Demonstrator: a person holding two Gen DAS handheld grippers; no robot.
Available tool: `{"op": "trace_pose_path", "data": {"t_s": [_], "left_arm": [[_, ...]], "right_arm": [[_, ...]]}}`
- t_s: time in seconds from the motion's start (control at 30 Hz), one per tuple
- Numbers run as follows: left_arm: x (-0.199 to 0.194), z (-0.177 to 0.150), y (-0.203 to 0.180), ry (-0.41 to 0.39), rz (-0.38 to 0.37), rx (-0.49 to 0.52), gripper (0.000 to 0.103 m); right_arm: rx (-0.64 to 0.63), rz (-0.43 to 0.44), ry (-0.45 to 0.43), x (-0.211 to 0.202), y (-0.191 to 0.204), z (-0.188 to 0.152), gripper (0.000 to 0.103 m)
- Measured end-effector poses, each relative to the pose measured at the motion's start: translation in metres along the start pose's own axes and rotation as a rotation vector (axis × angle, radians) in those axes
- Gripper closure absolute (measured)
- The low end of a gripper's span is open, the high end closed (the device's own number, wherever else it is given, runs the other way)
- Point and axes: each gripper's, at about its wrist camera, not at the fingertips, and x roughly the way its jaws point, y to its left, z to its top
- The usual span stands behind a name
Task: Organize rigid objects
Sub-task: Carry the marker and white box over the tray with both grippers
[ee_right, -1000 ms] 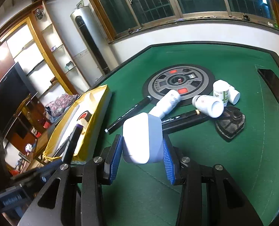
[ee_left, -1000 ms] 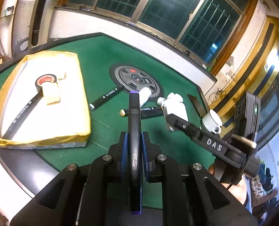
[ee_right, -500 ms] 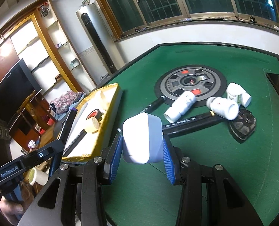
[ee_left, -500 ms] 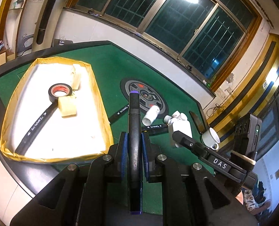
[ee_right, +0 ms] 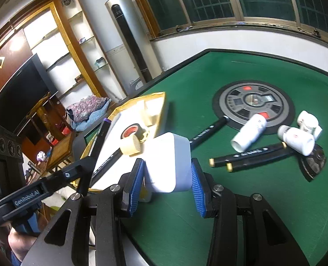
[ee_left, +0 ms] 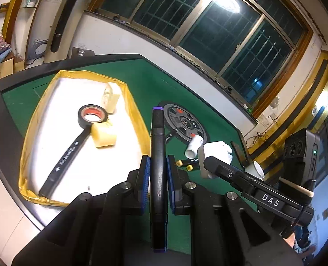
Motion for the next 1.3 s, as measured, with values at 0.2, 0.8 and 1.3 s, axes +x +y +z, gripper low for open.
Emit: {"op": "trace_pose_path", "data": {"t_s": [0.2,0.8,1.3], "left_arm": [[-0.001,0.006,0.02,-0.013,0.015,-0.022,0.091],[0.022,0.013,0.059,0.02,0.066,-0.052,0.09],[0.037,0.018,0.075,0.014,0.206,-0.028,0.09]], "right_arm": [[-0.046,0.016,0.019,0.016,0.027,0.005,0.066],[-0.073,0.05,0.054,0.064,0.059,0.044,0.066],[-0.123,0.062,0.193,0.115,0.074,0.019,0.066]]}}
